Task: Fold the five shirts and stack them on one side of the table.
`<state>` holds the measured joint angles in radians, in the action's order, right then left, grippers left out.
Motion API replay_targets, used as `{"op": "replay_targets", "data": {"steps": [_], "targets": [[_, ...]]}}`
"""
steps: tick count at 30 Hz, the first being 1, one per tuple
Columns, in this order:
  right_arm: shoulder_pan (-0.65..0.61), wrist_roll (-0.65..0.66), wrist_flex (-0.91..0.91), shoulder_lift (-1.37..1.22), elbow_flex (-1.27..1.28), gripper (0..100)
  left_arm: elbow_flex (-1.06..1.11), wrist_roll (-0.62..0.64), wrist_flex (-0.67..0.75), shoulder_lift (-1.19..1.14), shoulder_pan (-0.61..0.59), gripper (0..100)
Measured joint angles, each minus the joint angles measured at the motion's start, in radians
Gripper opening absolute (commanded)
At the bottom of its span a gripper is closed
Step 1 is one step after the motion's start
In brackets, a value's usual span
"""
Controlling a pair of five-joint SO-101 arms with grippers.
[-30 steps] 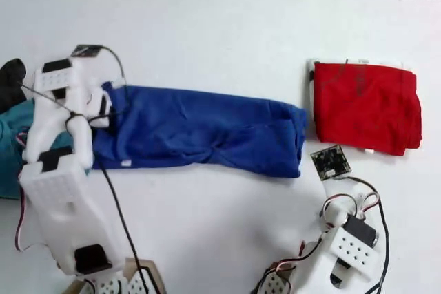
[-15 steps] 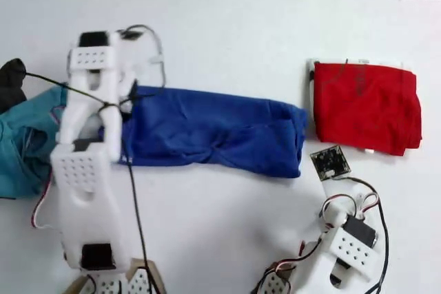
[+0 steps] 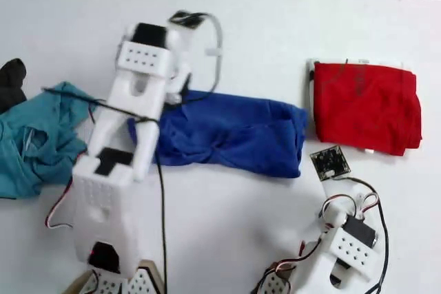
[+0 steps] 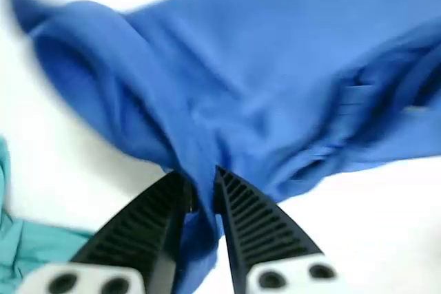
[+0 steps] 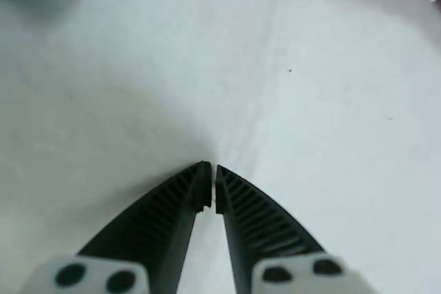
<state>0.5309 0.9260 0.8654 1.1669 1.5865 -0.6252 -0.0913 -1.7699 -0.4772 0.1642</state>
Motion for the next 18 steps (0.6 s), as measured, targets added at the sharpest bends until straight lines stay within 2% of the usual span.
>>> {"op": "replay_targets", "data": {"steps": [6,18], "targets": [[0.0,0.0,0.0,0.0,0.0,2.0,0.0,-0.002,0.006,0.097,0.161,3],[0.0,-0.005,-0.003,0.0,0.0,2.0,0.008,-0.002,0.181,0.097,0.361,3]]}}
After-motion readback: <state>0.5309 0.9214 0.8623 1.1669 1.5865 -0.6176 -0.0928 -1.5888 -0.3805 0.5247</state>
